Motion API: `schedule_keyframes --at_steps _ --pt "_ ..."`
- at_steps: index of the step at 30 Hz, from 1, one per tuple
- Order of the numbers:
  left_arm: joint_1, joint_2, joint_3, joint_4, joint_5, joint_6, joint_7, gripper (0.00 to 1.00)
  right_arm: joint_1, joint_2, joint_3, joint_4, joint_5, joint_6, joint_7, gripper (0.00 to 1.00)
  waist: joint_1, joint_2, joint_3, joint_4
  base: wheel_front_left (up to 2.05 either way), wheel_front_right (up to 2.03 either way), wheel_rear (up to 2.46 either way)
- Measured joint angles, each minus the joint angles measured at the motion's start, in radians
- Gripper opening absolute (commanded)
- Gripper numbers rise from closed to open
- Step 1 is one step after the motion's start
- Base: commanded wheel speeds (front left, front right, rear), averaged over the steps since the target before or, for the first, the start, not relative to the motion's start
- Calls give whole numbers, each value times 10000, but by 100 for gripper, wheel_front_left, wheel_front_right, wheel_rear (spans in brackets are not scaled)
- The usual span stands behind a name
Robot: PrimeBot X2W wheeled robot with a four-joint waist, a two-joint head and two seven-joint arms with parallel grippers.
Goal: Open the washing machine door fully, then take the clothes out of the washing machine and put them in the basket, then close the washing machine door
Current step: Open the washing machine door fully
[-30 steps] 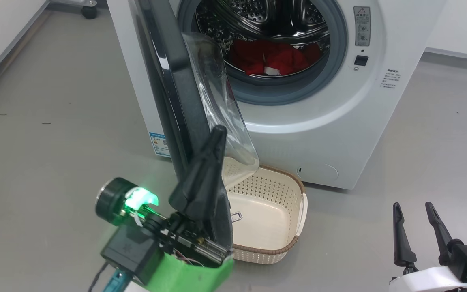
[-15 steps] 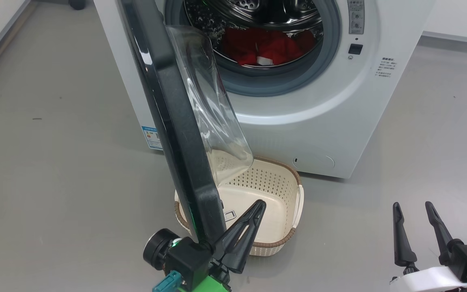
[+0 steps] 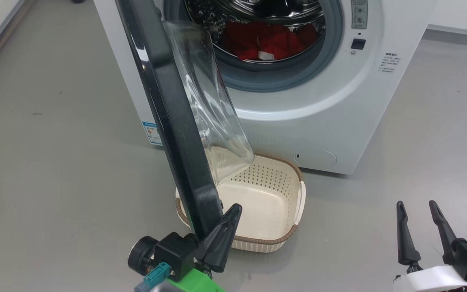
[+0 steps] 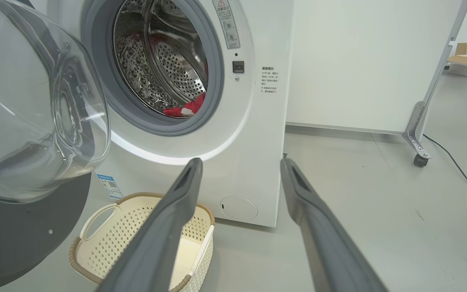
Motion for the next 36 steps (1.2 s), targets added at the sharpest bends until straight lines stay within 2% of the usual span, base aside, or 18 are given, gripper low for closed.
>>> schedule_keyframes --at_steps 17,29,36 --pt "-1 -84 -54 364 6 217 -311 0 0 10 -370 -61 -29 0 0 100 0 0 158 811 0 0 0" --pt "-1 -96 -161 545 6 357 -533 0 3 13 -489 -69 -121 90 0 100 0 0 238 1787 0 0 0" --pt "81 -100 107 550 8 654 -821 0 -8 13 -343 -65 -301 198 0 100 0 0 325 2311 0 0 0"
